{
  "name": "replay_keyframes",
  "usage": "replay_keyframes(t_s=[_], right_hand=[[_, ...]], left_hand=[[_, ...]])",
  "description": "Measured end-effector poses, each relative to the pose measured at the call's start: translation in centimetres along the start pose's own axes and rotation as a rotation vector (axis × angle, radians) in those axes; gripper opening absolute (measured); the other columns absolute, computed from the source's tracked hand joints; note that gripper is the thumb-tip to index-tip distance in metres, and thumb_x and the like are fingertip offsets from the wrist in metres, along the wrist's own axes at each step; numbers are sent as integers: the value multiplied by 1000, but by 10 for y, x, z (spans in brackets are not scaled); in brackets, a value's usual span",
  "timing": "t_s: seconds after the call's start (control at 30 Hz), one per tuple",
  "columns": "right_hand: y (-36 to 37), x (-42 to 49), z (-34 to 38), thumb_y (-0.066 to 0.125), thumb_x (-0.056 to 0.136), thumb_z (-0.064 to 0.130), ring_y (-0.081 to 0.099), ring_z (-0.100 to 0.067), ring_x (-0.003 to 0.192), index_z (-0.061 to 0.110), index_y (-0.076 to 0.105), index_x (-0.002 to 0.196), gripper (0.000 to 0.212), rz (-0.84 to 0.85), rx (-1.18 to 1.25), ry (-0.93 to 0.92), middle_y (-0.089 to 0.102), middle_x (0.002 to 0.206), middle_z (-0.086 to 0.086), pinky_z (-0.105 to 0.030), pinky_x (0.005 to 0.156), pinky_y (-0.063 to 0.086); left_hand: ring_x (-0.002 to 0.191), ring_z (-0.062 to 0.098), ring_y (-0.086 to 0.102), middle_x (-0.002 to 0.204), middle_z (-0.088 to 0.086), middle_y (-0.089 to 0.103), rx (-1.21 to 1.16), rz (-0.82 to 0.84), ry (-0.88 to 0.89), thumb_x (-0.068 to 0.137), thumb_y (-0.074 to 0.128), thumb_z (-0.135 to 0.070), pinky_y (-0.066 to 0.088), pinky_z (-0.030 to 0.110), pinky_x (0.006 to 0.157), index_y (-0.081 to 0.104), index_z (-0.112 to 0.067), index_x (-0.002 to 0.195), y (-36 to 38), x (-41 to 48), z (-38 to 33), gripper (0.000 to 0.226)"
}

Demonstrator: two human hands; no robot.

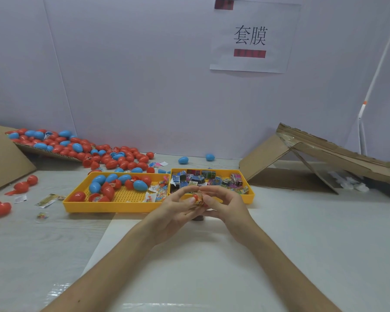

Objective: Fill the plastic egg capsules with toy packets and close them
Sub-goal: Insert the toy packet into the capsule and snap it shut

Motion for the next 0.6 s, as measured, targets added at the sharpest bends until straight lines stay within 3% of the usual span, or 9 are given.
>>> replay_keyframes(t_s=[0.27,0.5,0.6], right_hand=[[-1,-1,-1,72,85,32,72,-32,103,16,75,110,30,4,64,65,73,110,-17,-41,79,61],[-3,1,-2,75,78,21,73,-29,93,7,75,97,24,-8,78,58,71,102,-19,-39,78,60],[-4,0,-2,74,78,19,72,-29,95,6,75,97,24,12,93,63,70,103,-19,-40,79,60]], left_hand=[[124,37,62,131,25,64,100,34,60,86,68,1,56,33,94,53,-5,137,5,-1,-5,54],[124,37,61,134,25,61,201,55,58,83,66,4,52,40,105,57,-8,128,6,-2,-3,47],[122,36,62,135,26,60,217,70,51,84,66,3,53,39,102,56,-8,127,8,-2,-2,46]])
Point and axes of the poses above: each hand's wrist, its own x-axis towards the middle knuckle, its own y-axis out of the palm, z = x × y, the point moved 7 cm from there along x, towards the middle knuckle
